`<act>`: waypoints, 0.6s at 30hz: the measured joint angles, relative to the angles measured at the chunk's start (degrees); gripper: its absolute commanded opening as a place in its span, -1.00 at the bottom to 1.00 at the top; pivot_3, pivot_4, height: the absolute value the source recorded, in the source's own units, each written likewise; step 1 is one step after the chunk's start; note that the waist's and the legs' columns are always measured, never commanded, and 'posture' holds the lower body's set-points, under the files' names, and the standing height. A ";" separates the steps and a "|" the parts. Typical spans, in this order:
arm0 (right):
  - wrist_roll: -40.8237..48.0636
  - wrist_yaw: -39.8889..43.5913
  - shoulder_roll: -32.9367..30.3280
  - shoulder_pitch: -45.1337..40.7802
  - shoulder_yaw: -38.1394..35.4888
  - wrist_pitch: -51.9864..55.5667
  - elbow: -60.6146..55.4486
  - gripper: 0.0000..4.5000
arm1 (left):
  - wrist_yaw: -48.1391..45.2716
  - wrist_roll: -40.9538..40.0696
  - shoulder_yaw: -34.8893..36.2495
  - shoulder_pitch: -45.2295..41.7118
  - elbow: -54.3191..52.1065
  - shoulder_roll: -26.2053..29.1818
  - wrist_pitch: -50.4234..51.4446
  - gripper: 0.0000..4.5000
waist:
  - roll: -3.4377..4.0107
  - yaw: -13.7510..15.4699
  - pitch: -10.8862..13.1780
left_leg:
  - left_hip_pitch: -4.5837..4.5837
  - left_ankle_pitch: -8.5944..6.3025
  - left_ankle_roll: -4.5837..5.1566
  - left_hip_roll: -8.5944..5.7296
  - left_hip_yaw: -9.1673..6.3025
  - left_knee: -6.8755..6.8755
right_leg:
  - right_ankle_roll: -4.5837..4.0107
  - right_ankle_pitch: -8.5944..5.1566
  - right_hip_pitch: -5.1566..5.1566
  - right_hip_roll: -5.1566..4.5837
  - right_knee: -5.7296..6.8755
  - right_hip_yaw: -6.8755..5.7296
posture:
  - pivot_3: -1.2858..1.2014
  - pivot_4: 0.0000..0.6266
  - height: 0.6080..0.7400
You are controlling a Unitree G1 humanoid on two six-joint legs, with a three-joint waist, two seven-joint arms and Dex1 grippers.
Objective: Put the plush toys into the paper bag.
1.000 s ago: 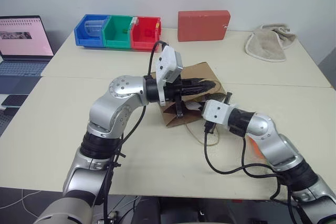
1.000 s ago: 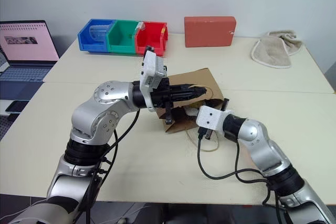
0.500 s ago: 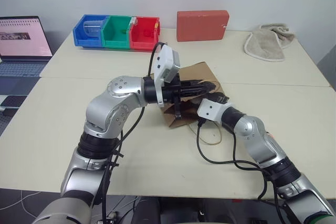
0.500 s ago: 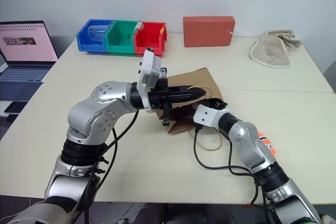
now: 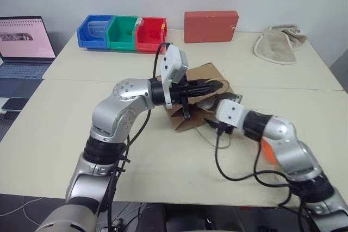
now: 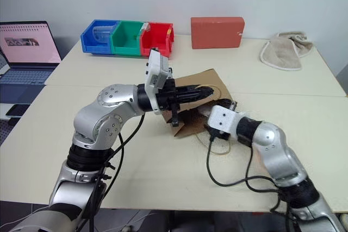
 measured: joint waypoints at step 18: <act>14.79 22.17 -27.48 31.41 -35.38 6.26 -7.30 0.98 | -1.31 0.15 -0.67 1.12 -0.02 0.13 -1.08 -1.00 | -0.01 -0.16 -0.01 | 0.10 -0.01 0.01 0.00 0.16 0.10 | -0.09 -0.07 0.13 -0.02 -0.06 0.11 | 0.03 -0.52 1.00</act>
